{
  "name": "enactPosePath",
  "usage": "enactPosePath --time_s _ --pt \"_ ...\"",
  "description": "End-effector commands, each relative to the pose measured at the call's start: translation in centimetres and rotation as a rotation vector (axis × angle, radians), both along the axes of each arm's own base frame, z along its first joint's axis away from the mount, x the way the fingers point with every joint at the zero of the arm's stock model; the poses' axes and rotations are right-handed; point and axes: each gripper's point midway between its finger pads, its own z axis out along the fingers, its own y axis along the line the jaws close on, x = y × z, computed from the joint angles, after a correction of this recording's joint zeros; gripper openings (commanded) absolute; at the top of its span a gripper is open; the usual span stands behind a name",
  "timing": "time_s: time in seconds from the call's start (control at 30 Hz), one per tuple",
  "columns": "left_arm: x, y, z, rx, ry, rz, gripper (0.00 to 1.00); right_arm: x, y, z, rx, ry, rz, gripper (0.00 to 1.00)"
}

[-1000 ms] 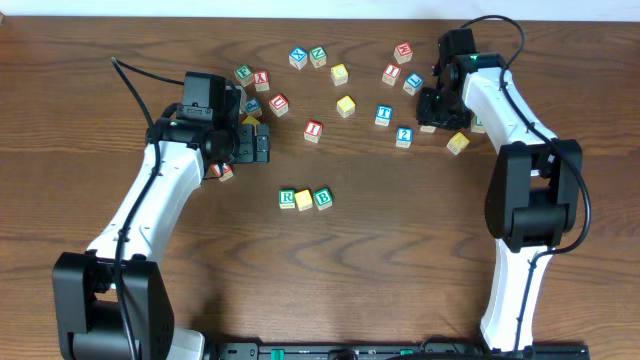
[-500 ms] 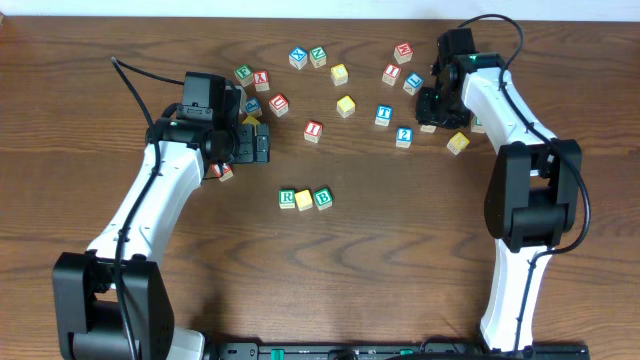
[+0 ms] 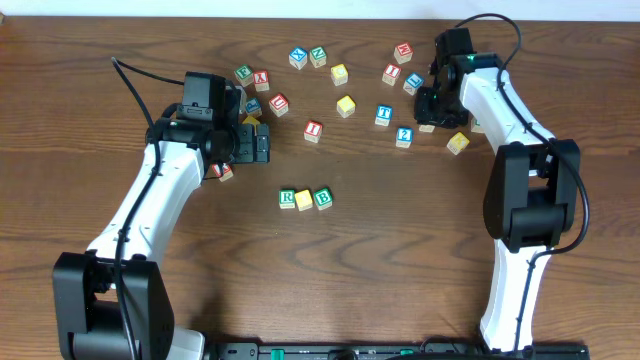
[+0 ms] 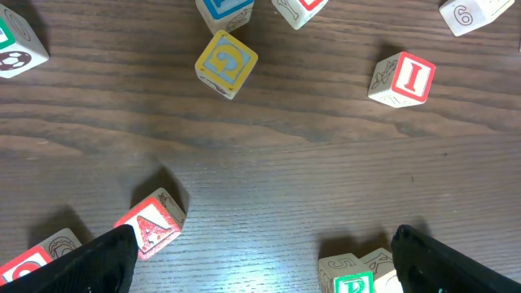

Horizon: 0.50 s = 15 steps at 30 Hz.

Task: Spell out ROBOT
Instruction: 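Close the right gripper around the yellow O block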

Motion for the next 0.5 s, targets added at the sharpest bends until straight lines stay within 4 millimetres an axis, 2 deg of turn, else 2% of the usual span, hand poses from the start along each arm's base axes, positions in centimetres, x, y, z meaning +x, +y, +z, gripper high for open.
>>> enactPosePath --time_s 0.0,0.47 --pt "-0.28 -0.18 -0.26 -0.003 0.008 -0.021 0.98 0.63 0.38 0.76 -0.019 -0.031 0.028 0.35" --pt "-0.28 -0.18 -0.26 -0.003 0.008 -0.021 0.98 1.09 0.18 0.79 -0.036 -0.052 0.042 0.35"
